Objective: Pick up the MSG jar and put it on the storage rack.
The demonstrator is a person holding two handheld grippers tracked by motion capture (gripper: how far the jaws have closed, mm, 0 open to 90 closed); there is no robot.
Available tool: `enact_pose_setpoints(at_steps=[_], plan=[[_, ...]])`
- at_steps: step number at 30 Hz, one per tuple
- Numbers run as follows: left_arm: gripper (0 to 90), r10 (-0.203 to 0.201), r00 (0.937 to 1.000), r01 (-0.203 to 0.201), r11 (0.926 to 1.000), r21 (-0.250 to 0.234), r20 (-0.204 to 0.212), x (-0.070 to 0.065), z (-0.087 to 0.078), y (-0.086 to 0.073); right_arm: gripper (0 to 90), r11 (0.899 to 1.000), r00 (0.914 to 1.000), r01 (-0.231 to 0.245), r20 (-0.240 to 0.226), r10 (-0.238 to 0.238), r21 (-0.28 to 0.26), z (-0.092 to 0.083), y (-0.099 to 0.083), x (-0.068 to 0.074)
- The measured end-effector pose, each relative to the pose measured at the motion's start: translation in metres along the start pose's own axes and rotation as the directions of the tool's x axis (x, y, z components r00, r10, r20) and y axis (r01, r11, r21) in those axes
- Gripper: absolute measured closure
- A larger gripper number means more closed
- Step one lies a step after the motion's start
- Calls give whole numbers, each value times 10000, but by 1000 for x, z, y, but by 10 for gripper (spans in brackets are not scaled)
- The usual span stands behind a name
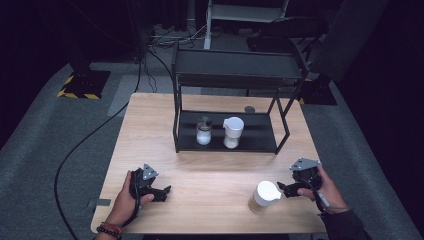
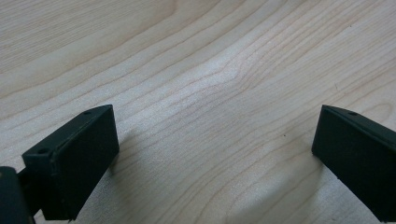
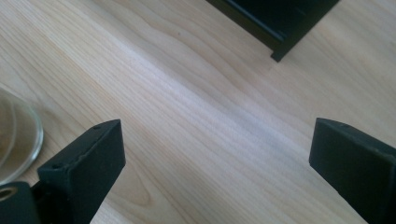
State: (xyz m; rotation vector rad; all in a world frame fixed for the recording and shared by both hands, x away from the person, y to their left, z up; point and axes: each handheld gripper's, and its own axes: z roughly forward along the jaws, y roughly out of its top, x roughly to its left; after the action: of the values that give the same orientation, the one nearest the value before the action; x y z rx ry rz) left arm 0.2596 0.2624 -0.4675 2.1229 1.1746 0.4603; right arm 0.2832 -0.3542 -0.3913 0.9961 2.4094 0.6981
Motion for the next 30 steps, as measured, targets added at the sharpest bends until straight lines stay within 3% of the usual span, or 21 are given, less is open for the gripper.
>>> enact_pose_setpoints(at_steps=[8,13,24,30], plan=[[5,-1,10000,1,10000,-2,-1,0,0,0,35,9993,9996,-255,-119,258,270,9,-23,0],[5,7,10000,-7,10000,-9,4,0,0,0,36,9991,9988,-424,-249,425,44,13,-39,-2],[5,3,10000,-3,10000,-5,4,0,0,0,35,9990,9992,-335,-219,328,-306,15,-63,-2],[5,3,10000,-3,10000,-5,3,0,0,0,19,9965,9969,-727,-346,713,-423,17,-71,-6]])
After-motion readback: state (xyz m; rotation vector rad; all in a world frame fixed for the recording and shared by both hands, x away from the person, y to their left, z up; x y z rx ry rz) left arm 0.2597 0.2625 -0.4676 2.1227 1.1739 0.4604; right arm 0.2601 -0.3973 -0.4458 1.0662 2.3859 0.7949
